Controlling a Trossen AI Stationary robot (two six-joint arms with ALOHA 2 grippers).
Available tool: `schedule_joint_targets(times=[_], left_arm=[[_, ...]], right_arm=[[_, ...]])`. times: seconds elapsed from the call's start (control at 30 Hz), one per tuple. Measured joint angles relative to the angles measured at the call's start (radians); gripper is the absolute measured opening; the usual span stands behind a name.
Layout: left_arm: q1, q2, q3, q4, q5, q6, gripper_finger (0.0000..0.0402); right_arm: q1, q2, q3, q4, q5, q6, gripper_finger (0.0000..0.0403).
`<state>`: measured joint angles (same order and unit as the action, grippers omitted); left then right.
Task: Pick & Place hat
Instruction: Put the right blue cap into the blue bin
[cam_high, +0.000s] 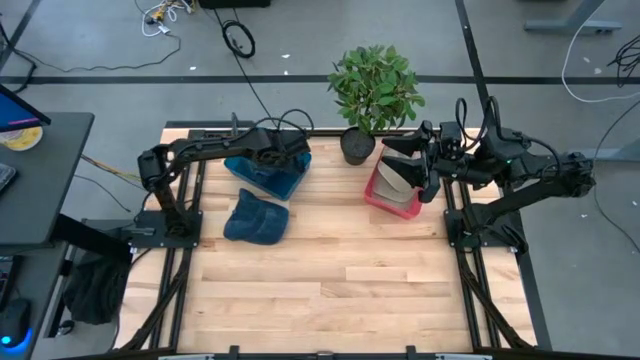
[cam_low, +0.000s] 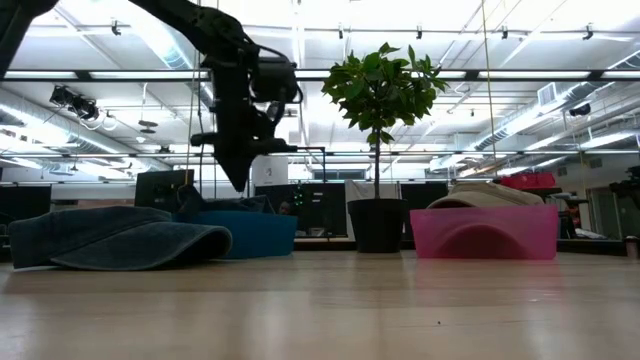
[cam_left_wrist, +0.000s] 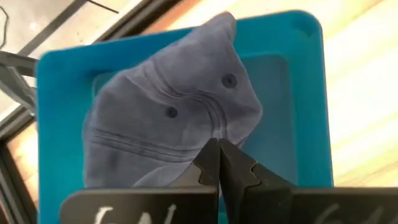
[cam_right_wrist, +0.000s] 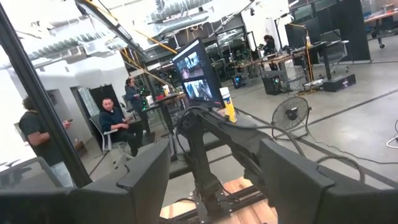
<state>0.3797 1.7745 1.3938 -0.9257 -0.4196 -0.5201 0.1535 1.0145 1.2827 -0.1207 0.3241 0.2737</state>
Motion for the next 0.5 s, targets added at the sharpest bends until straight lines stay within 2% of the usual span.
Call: schedule_joint_targets(times=[0.3, 0.5], left_arm=[[0.016, 0.064, 0.000, 0.035, 0.039, 0.008, 0.0002], [0.010, 0.079, 0.000, 0.108, 0.112, -0.017, 0.0002]], right_arm=[[0.000, 0.000, 0.000, 0.005, 0.000, 0.006, 0.0249], [0.000, 0.000, 0.000, 0.004, 0.000, 0.003, 0.0249]])
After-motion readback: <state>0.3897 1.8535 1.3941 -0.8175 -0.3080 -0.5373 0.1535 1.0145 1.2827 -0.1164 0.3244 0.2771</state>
